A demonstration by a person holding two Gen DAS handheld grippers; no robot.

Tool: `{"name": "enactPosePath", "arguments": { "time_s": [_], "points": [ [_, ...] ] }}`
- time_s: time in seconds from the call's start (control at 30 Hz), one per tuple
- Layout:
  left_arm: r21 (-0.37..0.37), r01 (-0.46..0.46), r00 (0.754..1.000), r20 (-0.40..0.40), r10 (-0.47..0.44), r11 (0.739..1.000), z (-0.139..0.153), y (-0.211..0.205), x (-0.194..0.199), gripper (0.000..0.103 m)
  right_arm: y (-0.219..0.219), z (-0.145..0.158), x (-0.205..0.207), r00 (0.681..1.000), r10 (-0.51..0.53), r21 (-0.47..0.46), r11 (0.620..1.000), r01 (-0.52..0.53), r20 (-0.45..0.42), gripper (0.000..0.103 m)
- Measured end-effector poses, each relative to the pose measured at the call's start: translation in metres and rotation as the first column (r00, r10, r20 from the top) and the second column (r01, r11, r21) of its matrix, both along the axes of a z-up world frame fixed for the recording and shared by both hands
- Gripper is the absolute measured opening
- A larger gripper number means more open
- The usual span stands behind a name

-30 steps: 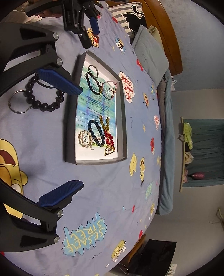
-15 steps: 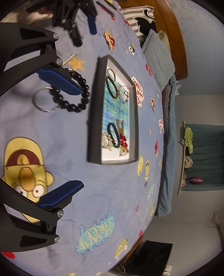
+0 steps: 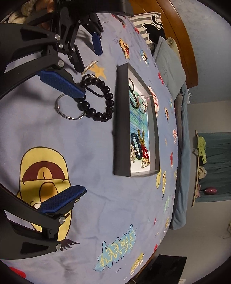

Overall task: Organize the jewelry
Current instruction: 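Grasp the pearl hair bar with the left tool while the right tool grasps the silver ring bangle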

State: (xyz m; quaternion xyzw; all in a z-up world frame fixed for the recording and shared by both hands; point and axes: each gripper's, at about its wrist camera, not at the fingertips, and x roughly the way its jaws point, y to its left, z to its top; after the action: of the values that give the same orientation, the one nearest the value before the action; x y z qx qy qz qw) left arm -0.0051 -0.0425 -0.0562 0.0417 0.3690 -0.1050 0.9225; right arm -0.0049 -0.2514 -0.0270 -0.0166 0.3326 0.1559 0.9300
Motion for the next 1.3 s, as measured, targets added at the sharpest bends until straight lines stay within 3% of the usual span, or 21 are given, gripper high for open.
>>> {"name": "enactPosePath", "arguments": {
  "time_s": [0.1, 0.17, 0.2, 0.67, 0.73, 0.83, 1.13, 1.2, 1.3],
  "points": [
    [0.004, 0.008, 1.000, 0.010, -0.008, 1.000, -0.001, -0.003, 0.000, 0.086, 0.005, -0.001, -0.003, 1.000, 0.024, -0.028, 0.999, -0.024, 0.010, 0.098],
    [0.017, 0.013, 1.000, 0.014, -0.013, 1.000, -0.002, -0.005, 0.001, 0.072, 0.007, -0.003, -0.004, 0.999, 0.042, -0.041, 0.998, -0.042, 0.007, 0.098],
    [0.022, 0.015, 1.000, 0.015, -0.015, 1.000, -0.002, -0.004, 0.001, 0.071, 0.008, -0.003, -0.004, 0.999, 0.048, -0.045, 0.998, -0.047, 0.006, 0.098],
    [-0.026, -0.008, 1.000, 0.030, 0.009, 1.000, 0.012, 0.023, -0.005, 0.071, 0.044, -0.021, -0.020, 0.991, 0.122, -0.074, 0.990, -0.117, 0.061, 0.095],
    [-0.029, -0.017, 0.999, 0.029, 0.018, 0.999, 0.013, 0.027, -0.005, 0.071, 0.051, -0.025, -0.020, 0.990, 0.121, -0.110, 0.988, -0.113, 0.074, 0.086],
    [-0.040, -0.023, 0.999, 0.023, 0.024, 0.999, 0.012, 0.030, -0.005, 0.071, 0.059, -0.031, -0.017, 0.990, 0.112, -0.163, 0.982, -0.097, 0.085, 0.080],
    [-0.048, -0.017, 1.000, 0.006, 0.017, 0.999, 0.008, 0.033, -0.004, 0.071, 0.065, -0.037, -0.014, 0.987, 0.115, -0.195, 0.977, -0.092, 0.110, 0.056],
    [-0.046, -0.016, 1.000, 0.006, 0.016, 0.999, 0.008, 0.032, -0.004, 0.071, 0.067, -0.038, -0.016, 0.985, 0.132, -0.200, 0.974, -0.109, 0.108, 0.046],
    [-0.046, -0.014, 1.000, 0.003, 0.014, 0.999, 0.008, 0.033, -0.004, 0.071, 0.067, -0.038, -0.019, 0.983, 0.141, -0.205, 0.972, -0.116, 0.114, 0.046]
  ]
}}
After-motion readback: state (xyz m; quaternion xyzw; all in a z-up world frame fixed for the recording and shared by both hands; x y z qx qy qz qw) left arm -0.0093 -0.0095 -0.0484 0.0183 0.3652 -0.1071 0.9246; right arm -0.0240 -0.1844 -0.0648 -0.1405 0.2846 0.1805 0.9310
